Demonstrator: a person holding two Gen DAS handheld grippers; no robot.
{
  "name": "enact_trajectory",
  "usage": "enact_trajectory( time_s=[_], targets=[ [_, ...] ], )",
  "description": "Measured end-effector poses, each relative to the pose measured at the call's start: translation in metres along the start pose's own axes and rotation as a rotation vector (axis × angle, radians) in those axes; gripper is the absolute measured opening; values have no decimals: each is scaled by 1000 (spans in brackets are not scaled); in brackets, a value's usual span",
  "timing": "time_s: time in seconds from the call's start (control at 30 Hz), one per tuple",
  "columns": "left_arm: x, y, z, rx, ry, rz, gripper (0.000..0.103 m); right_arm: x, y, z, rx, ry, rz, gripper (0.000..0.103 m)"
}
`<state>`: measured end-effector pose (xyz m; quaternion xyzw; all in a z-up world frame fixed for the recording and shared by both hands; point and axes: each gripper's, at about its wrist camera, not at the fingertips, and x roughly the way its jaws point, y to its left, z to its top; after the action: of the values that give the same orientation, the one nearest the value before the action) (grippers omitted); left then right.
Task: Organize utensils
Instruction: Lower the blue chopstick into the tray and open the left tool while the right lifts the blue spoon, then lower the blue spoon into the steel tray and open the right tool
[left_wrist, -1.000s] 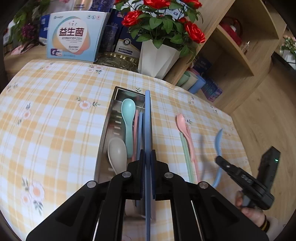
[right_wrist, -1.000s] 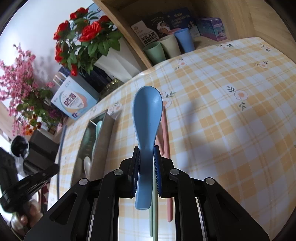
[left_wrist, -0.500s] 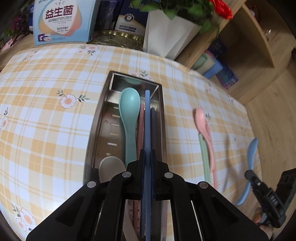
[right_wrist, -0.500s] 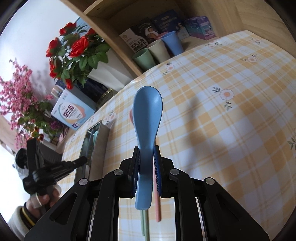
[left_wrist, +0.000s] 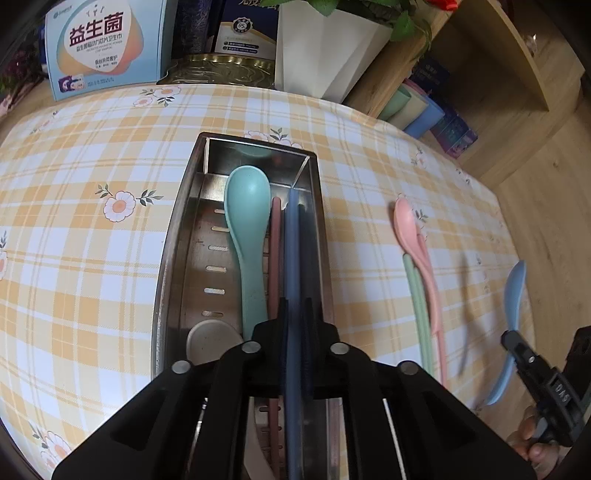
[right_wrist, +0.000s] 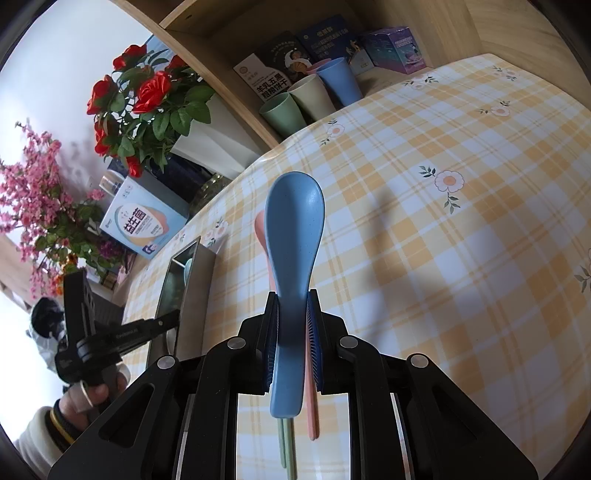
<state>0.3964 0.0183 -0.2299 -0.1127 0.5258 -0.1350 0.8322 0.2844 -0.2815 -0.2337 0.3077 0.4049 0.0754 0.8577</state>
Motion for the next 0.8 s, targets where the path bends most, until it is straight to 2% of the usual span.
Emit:
enact_trajectory(
  time_s=[0.17,0.2,0.33,0.37,0.43,0.5,0.8],
  targets=[
    [-18,-3,4,20,-36,9,15,-3,4,1,-13,2,0,15],
    [-23,-4,4,27,-43,11,21,-4,6,0,-15,3,0,15],
    [-50,-6,0,70,-100,28,58,-7,13,0,-26,5,-1,15],
    [-56,-7,-1,83,-112,34,62,-7,15,-1,-31,6,-3,15],
    [-69,-7,-6,114,-144,77,83,-7,19,-1,-39,11,-2,15],
    [-82,-5,-12,121,-181,124,95,-7,25,-1,-49,16,-4,15],
    [-100,19,-34,133,-184,175,97,8,65,-6,-139,75,-2,15]
  ],
)
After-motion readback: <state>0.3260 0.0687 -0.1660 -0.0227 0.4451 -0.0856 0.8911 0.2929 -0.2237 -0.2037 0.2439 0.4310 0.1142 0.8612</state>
